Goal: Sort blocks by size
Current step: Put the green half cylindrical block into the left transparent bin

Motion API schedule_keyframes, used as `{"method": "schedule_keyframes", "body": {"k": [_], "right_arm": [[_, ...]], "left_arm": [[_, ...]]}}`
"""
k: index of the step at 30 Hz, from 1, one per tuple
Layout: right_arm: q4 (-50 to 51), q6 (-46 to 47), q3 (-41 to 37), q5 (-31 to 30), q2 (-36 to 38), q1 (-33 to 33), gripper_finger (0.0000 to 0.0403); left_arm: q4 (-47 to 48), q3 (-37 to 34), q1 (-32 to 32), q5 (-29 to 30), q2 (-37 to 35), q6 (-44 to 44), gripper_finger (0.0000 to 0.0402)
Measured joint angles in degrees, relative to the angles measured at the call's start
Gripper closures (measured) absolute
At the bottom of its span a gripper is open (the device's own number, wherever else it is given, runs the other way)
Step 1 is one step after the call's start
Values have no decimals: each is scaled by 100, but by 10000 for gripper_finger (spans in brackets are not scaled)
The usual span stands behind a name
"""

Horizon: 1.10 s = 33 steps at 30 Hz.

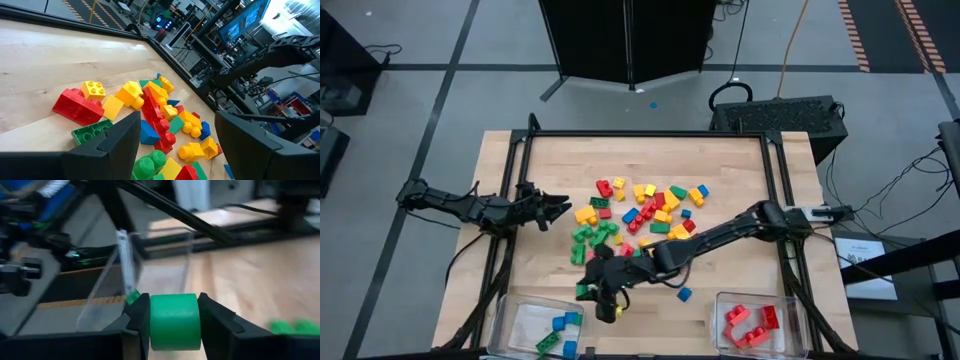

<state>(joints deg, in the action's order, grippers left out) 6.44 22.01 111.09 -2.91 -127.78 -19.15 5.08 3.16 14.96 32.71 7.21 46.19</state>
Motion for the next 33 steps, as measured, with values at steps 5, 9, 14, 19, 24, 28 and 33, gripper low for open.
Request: {"method": "schedule_keyframes", "body": {"k": [5,9,14,19,24,28,33], "right_arm": [[-830,-56,-4,640,-432,122,292],[-1282,-76,-2,853,-544,126,292],[-1841,-328,-2,1339,-724,122,292],[-2271,-639,0,1518,-744,122,292],[-2581,-822,0,1678,-751,159,292],[-2711,-946,2,1699,-733,159,292],[-2993,-937,114,1939,-904,148,292]], "left_arm": [[1,0,1,0,17,0,146],[2,0,2,0,24,0,146],[4,0,2,4,24,-1,146],[7,0,0,9,50,0,146],[7,0,1,9,67,0,146],[2,0,0,9,67,0,146],[2,0,0,13,69,0,146]]}}
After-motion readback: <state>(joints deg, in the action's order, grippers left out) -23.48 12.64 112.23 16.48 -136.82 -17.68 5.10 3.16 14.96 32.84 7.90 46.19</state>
